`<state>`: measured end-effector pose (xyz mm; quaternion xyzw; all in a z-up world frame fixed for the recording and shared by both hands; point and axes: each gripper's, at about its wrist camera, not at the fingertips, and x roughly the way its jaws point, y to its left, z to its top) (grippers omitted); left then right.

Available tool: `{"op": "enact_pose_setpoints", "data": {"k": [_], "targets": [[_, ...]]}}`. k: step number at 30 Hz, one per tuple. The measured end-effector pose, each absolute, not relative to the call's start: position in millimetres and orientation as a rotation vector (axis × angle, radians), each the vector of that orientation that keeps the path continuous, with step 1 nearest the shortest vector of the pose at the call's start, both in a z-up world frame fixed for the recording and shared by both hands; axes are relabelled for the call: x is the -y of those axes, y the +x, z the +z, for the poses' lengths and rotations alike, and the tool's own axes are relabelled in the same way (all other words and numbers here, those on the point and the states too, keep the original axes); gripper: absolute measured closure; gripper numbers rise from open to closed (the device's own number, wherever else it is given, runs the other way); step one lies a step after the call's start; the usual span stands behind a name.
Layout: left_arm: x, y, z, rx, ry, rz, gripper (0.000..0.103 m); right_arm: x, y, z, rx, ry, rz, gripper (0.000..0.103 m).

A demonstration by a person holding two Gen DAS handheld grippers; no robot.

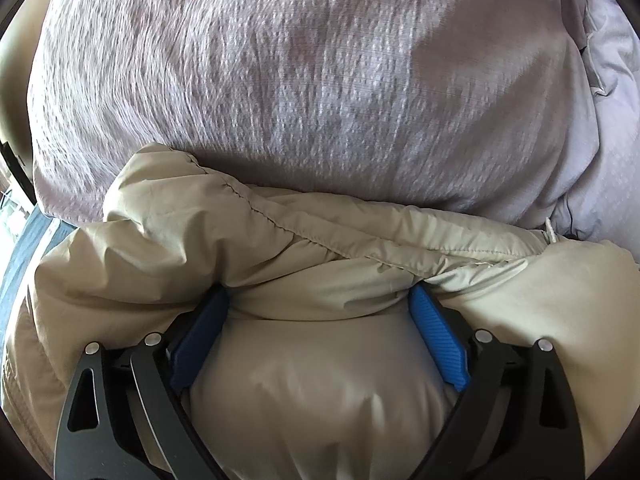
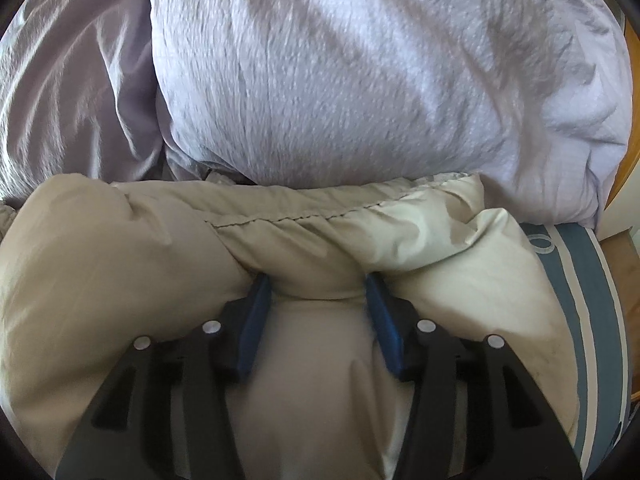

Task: Fold large clothes
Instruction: 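Press the folded hem flat near the collar and open both tools, then withdraw both open tools from the folded jacket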

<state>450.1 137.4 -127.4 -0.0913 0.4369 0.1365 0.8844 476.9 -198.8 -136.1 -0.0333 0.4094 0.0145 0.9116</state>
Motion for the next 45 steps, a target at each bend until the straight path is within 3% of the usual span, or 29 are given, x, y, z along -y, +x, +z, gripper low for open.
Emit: {"op": "enact_pose_setpoints", "data": {"k": [21,29,35,45], "targets": [[-146.8,458.2,-154.5,-0.886,-0.194,0.290,0.006,190.9,509.3,-172.1,-0.821,-0.107,0.036,0.051],[-142.9,432.3,-119.2,-0.849,-0.241,0.259,0.008,192.9,499.6,-129.6,-0.823,0.022,0.140,0.050],[-103.8,435.5,-106.8,-0.839,-0.210,0.163,0.008,158.3,496.2,-121.7,-0.816,0.010,0.243,0.047],[-89.9,464.0,-153.9,-0.872,-0.133,0.202,0.007,125.7,518.5,-165.0,-0.857,-0.024,0.207,0.036]]}}
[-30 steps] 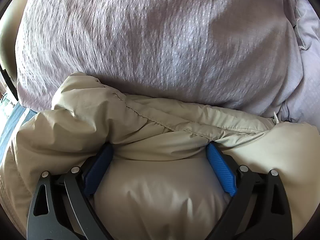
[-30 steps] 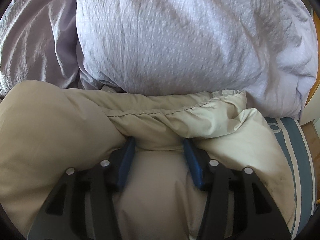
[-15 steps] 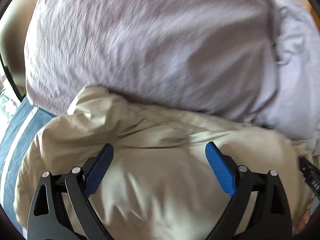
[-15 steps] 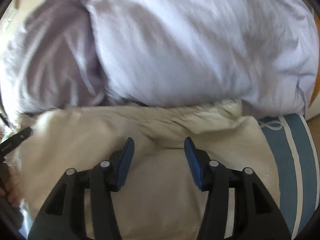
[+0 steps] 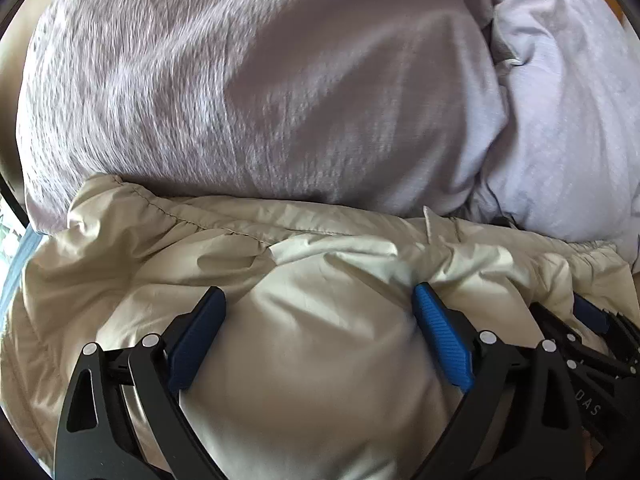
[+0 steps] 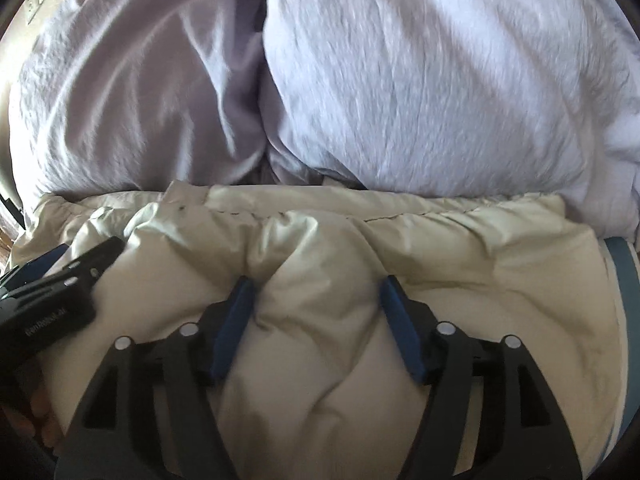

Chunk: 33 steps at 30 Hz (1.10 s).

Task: Fold large clothes
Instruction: 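Withdraw both open tools from the folded jacket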

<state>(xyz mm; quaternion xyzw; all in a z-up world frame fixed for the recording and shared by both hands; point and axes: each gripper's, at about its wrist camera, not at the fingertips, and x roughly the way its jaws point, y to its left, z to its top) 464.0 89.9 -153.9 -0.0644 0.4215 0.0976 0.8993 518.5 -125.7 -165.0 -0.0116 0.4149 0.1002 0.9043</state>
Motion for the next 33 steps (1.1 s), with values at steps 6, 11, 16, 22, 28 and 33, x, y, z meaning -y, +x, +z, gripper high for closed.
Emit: {"op": "enact_pose_setpoints", "data": {"k": [6,11,16,22,28,33], "targets": [[-93.6,474.4,-176.3,-0.877,-0.150,0.200,0.006,118.7,531.8,-182.4,-0.851,-0.023,0.205,0.034],[-93.9,472.1,-181.9,-0.877,-0.150,0.201,0.005,116.6,541.6,-196.3,-0.845,-0.024,0.202,0.032],[-95.4,479.2,-186.9,-0.878,-0.146,0.201,0.004,115.1,545.3,-205.5,-0.842,-0.029,0.201,0.031],[-93.7,476.2,-186.3,-0.896,-0.156,0.188,0.004,112.0,548.3,-209.5,-0.871,-0.035,0.214,0.030],[-120.7,445.2,-158.8,-0.912,-0.186,0.140,0.005,155.2,519.9,-171.9,-0.926,0.033,0.246,0.025],[-173.1,403.5,-143.3,-0.909,-0.209,0.199,0.005,213.9,489.7,-157.1,-0.941,0.077,0.163,0.021]]}}
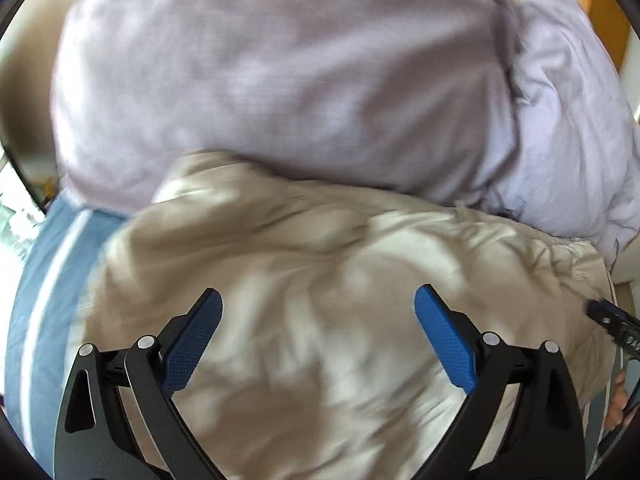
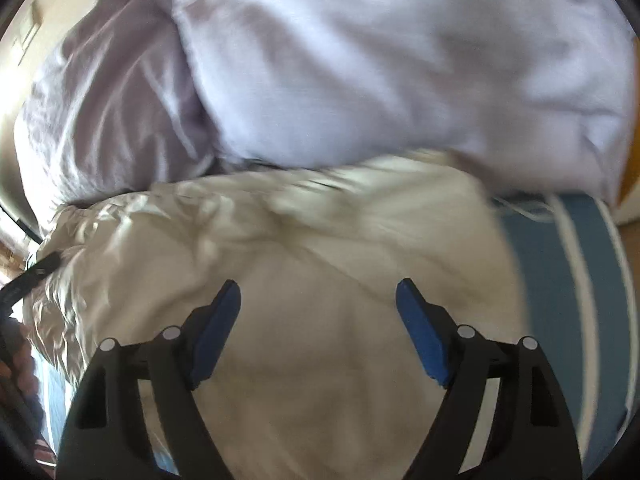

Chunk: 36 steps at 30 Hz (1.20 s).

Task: Fold large clothes
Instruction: 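Withdraw both open tools from the folded jacket, then grasp the folded beige jacket with both tools and lift it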

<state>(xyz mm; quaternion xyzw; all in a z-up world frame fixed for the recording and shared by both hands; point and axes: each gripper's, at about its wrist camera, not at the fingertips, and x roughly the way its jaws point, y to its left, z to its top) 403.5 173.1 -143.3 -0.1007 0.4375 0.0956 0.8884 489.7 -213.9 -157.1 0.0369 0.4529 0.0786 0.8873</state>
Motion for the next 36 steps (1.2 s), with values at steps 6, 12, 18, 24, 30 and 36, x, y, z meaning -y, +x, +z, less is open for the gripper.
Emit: {"op": "enact_pose_setpoints", "data": {"k": [6,12,18,24,30,36], "targets": [[-237.4,366.2,-144.6,-0.937,-0.243,0.336,0.005,270.0,465.3,-167.3,-1.001,0.133,0.079,0.021],[-260.1,336.8,-154.6,-0.989,-0.304,0.365,0.005,313.9,454.7,-180.3,-1.074,0.257,0.025,0.020],[-273.8,321.2,-178.7,-1.063,-0.391,0.329,0.005,328.0,450.6,-205.3,-1.138,0.426,0.089,0.020],[-297.0,320.7,-204.2,-1.060,-0.608,0.321,0.005,331.7,451.0,-225.7,-1.174,0.555,0.146,0.020],[-297.7,318.7,-209.1,-1.015,-0.663,0.305,0.032,328.3,446.4,-236.3,-1.141,0.681,0.206,0.053],[-294.2,310.3,-198.6,-0.956,-0.667,0.313,0.066,323.3,435.8,-226.7,-1.093,0.686,0.218,0.078]]}}
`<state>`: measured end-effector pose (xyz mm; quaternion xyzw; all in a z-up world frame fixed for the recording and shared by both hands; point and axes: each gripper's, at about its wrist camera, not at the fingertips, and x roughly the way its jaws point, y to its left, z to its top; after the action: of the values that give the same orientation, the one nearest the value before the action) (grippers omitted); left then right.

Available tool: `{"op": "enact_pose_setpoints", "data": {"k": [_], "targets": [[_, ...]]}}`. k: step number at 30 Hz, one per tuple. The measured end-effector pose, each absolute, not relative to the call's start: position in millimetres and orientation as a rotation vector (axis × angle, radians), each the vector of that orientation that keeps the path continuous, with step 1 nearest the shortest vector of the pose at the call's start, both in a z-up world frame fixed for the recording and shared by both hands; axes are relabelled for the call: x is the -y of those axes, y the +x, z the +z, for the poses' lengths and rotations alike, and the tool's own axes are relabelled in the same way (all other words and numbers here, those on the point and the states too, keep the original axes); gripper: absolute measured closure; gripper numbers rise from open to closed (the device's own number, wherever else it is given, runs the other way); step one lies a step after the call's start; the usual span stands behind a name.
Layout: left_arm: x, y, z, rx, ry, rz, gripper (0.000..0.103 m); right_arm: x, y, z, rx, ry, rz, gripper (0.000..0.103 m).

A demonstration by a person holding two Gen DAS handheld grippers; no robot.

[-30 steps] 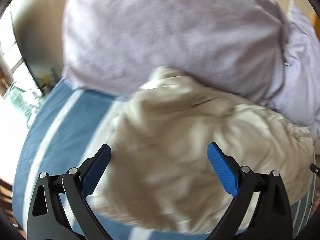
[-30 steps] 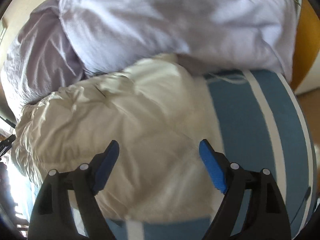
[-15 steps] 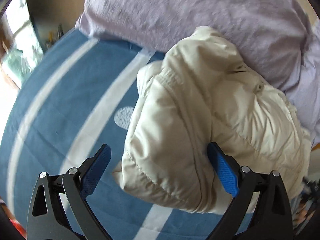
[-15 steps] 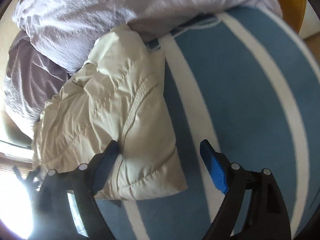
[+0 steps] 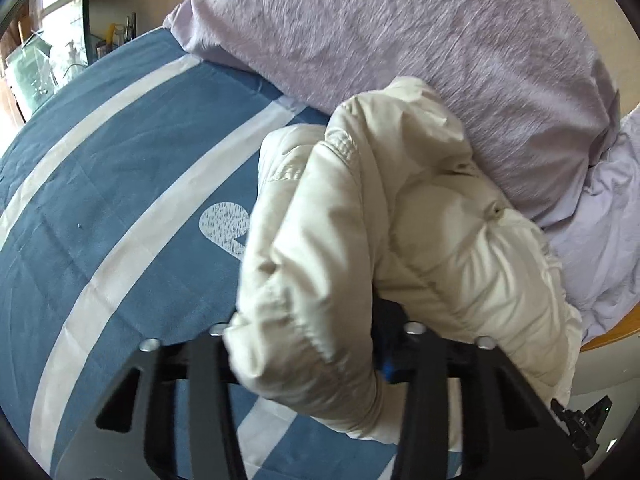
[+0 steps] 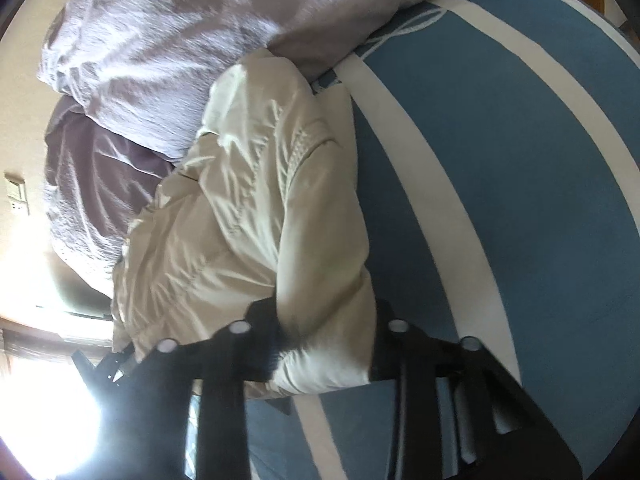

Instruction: Fold large clothes

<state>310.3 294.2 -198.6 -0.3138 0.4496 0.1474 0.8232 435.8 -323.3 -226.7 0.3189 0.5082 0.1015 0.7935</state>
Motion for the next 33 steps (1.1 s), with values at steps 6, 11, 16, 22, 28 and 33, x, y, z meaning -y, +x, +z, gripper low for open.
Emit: {"op": "enact_pose_setpoints", "data": {"k": [6,11,16,22,28,33], "targets": [[-290.3,294.7,-180.7,-0.908,-0.632,0.302,0.074,317.1,422.4,-211.4,-1.039,0.655,0.222,0.083],[-294.3,273.7,-176.8,-0.903,-0.625,0.293,0.074,308.7,398.3,-209.7,-1.041,0.640,0.242,0.083],[-291.4,242.3,-171.1,-0.906,-0.644,0.292,0.074,300.7,361.5,-213.9,-1.047,0.642,0.265,0.083],[-295.0,193.7,-168.9,-0.909,-0.672,0.286,0.074,297.0,319.6,-222.4,-1.056,0.662,0.282,0.083],[-302.4,166.3,-179.8,-0.923,-0.711,0.284,0.072,293.6,298.0,-228.8,-1.068,0.654,0.278,0.082],[-303.3,170.2,-183.0,-0.944,-0.701,0.315,0.060,280.1,306.7,-218.3,-1.072,0.558,0.222,0.070]]}}
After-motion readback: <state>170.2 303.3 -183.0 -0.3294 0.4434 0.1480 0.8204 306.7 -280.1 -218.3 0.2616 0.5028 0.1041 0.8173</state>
